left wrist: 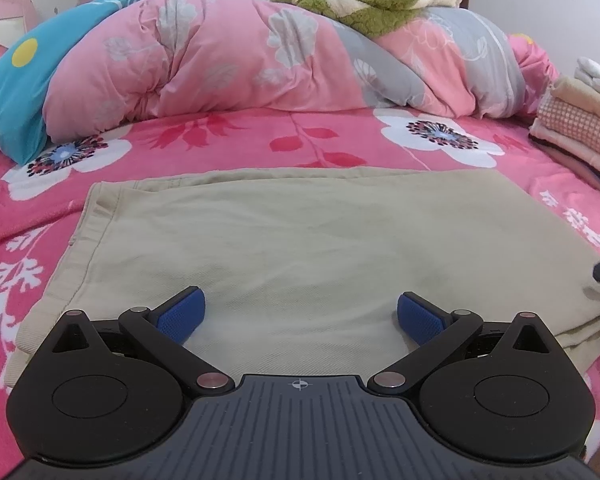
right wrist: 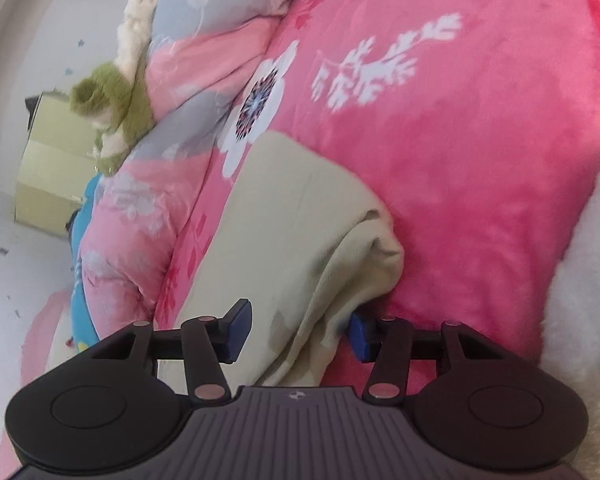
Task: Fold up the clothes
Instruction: 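Roll the right gripper and close it on the beige trousers edge, then lift the gripped trousers edge with the right gripper and fold it over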
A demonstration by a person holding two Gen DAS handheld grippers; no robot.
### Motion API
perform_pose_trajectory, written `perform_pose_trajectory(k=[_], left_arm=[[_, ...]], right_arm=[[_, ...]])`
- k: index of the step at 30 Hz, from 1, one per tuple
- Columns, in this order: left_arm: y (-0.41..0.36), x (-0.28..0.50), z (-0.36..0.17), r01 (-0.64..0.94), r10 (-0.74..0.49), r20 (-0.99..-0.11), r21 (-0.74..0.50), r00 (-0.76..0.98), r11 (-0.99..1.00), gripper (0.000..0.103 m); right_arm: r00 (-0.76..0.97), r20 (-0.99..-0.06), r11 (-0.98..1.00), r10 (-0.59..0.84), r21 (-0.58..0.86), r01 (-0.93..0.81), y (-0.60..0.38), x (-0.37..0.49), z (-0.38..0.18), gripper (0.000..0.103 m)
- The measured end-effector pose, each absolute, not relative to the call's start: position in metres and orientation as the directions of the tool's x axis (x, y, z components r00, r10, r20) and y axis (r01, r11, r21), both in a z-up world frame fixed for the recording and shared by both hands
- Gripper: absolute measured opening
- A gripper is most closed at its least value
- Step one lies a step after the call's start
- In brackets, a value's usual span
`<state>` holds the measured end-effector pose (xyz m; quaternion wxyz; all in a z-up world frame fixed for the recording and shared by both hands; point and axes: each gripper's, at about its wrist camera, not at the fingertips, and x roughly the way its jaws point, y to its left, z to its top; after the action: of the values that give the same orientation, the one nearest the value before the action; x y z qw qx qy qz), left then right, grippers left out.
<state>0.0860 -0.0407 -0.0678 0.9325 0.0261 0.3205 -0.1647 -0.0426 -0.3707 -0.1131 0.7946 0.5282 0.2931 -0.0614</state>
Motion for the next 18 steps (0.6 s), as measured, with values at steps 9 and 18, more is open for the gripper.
perform_pose_trajectory(k=[9, 18], left_arm=[[-0.04, 0.082, -0.072, 0.345, -0.297, -0.591, -0.035, 0.75, 0.938, 0.103], [-0.04, 0.078, -0.078, 0.364, -0.304, -0.57, -0.01, 0.763, 0.932, 0.103]], right_arm=[[0.857, -0.492, 0.457, 0.152, 0.804, 0.38, -0.371, -0.022, -0.105, 0.023], [0.92, -0.37, 0.739, 0.128, 0.654, 0.16, -0.326, 0.005, -0.033, 0.015]])
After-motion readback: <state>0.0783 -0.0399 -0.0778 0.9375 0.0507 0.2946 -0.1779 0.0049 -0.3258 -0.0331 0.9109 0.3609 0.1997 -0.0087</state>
